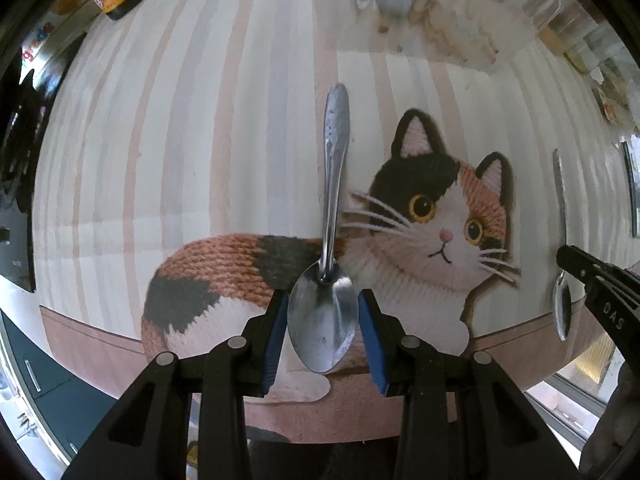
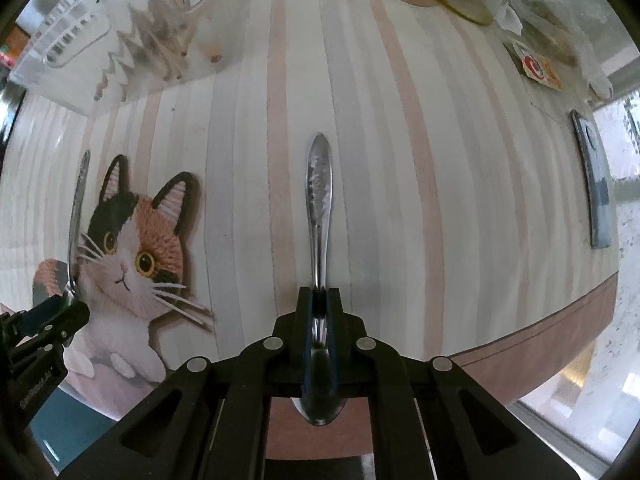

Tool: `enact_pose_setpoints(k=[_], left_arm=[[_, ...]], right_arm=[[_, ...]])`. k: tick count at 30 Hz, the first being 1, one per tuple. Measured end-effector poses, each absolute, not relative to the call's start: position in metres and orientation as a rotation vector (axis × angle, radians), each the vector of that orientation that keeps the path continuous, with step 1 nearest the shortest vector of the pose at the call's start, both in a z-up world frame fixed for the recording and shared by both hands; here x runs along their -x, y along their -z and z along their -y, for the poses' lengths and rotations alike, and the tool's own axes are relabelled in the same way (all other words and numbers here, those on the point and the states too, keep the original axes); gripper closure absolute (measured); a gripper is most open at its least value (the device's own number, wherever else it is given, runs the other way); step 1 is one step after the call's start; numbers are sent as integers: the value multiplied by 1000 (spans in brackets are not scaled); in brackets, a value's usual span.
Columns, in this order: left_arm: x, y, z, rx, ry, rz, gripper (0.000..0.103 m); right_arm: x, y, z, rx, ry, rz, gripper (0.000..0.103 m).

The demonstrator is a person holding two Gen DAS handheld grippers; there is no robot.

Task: Organize utensils
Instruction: 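Lift both held spoons and carry them over the clear basket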

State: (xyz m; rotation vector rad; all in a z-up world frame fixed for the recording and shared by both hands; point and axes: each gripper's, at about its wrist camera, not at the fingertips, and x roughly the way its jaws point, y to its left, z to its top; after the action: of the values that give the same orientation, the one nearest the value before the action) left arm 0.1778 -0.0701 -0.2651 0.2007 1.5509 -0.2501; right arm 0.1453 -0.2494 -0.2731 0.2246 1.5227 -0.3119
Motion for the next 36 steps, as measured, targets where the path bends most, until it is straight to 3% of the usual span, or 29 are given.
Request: enact_pose_setpoints(k=[24, 36], left_arm=[[-200, 155, 6, -43, 167, -1323, 71], [-229, 79, 26, -2, 212, -1154, 71]], right_arm=[[-167, 173, 248, -325, 158, -1324, 96], [-203, 102, 248, -363, 88, -1161, 96]])
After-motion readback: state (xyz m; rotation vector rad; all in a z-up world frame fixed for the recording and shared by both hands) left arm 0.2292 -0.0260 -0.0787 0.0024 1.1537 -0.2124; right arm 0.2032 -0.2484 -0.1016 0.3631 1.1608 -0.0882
